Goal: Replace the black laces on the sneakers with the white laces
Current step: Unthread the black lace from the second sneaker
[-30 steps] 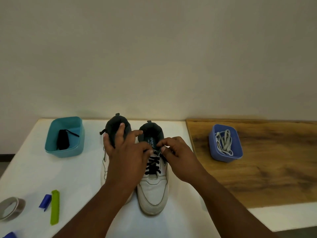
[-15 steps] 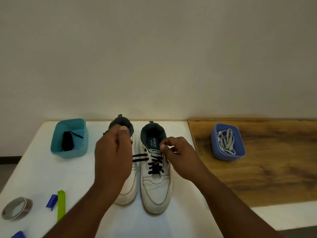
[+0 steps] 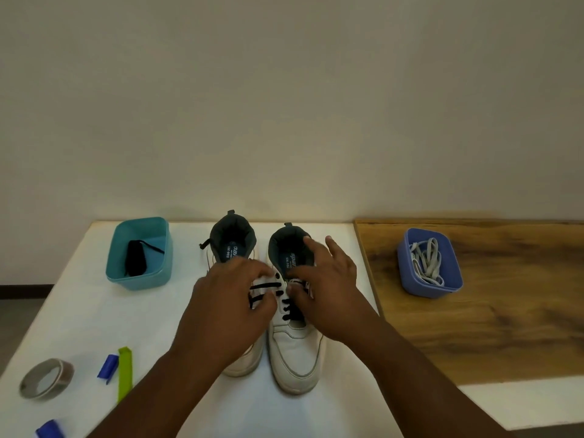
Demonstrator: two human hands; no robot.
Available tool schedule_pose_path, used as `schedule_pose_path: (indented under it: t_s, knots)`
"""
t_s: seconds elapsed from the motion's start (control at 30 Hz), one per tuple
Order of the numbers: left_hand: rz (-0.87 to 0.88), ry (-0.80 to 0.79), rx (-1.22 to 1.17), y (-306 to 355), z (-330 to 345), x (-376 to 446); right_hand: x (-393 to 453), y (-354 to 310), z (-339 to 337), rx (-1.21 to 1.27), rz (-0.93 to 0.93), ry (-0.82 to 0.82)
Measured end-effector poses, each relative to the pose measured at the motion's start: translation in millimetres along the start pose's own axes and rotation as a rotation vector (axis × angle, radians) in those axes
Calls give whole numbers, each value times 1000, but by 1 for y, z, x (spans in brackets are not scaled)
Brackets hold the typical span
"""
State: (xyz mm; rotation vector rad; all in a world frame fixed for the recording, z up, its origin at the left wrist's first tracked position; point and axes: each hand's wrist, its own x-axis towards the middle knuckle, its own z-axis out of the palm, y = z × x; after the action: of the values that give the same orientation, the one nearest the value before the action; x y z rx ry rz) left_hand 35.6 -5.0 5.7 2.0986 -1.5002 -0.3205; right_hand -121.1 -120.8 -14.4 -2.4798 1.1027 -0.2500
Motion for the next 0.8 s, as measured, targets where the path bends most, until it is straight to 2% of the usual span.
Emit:
schedule_pose_path:
  t_s: [0.1,0.27,0.47,0.57,0.67,0.8]
  knots:
    - [64,73,129,0,8,7,-2,1,1,12,-7,-2]
    - [80,-20,306,-3,33,16,-3,7,-2,57,-30,98]
    - [-38,40,285,-3,33,20,-2,-1,1,38,2,-25]
    - [-39,65,216,-9,33,22,-2,-1,2,31,-29,67]
    - [-23,91,164,-12,34,24,-5,5,-1,72,20,180]
    - [-32,84,117,-12,35,25,-8,5,-6,173,106,218]
